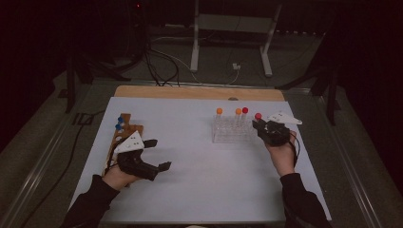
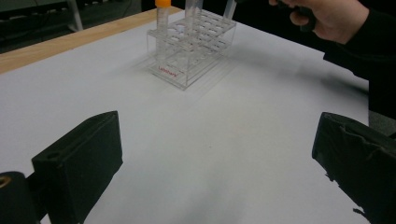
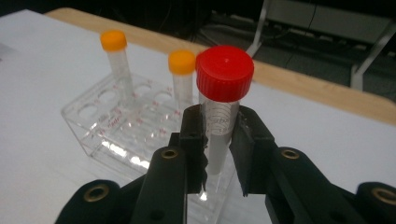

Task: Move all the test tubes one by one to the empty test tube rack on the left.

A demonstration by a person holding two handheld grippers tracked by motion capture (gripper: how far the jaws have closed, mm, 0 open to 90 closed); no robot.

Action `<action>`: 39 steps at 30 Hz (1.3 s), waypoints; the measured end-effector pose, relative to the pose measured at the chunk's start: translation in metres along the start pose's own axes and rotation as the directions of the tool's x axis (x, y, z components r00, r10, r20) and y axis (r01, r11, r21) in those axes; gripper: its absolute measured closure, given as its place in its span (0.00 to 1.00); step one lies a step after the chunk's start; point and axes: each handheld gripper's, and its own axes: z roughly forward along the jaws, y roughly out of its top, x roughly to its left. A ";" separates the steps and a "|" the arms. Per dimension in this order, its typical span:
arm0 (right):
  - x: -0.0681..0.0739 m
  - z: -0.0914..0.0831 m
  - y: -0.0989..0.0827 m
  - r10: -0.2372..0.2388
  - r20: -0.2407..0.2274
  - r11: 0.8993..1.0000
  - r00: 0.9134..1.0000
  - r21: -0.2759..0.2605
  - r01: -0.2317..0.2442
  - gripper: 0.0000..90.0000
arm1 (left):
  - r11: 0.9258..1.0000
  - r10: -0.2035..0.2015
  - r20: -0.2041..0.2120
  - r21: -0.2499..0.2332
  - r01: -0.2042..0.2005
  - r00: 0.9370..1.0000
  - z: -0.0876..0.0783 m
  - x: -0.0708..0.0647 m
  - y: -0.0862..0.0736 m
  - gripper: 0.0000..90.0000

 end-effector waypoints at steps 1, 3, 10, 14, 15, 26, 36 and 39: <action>0.000 -0.002 0.002 -0.004 0.005 1.000 1.000 -0.009 0.004 0.84 | 1.000 -0.004 0.002 0.000 0.004 1.000 0.000 0.000 0.000 0.03; 0.000 -0.008 0.005 -0.008 0.013 1.000 1.000 -0.029 0.009 0.84 | 1.000 -0.003 0.001 0.000 0.003 1.000 0.000 0.000 0.000 0.03; -0.001 -0.028 0.016 -0.018 0.026 0.995 0.999 -0.096 0.021 0.84 | 1.000 0.002 0.006 0.001 -0.002 1.000 0.000 0.000 0.001 0.03; 0.004 -0.036 0.021 -0.028 0.005 0.993 1.000 -0.112 0.029 0.84 | 1.000 0.004 0.005 0.001 -0.004 1.000 -0.001 -0.001 0.002 0.03; 0.006 -0.038 0.022 -0.030 -0.004 0.993 1.000 -0.113 0.029 0.84 | 1.000 0.005 0.010 0.000 -0.005 1.000 -0.001 -0.001 0.002 0.03; 0.040 -0.034 0.022 -0.079 -0.140 0.995 0.987 -0.071 0.069 0.84 | 1.000 0.012 0.018 -0.009 -0.011 1.000 -0.001 -0.005 0.006 0.03; 0.074 -0.024 0.012 -0.126 -0.254 0.992 0.959 -0.019 0.125 0.84 | 1.000 0.019 0.033 -0.009 -0.019 0.999 0.004 -0.009 0.012 0.03; 0.084 -0.022 0.009 -0.142 -0.283 0.989 0.948 -0.008 0.146 0.84 | 1.000 0.022 0.045 -0.004 -0.022 0.999 0.007 -0.012 0.015 0.04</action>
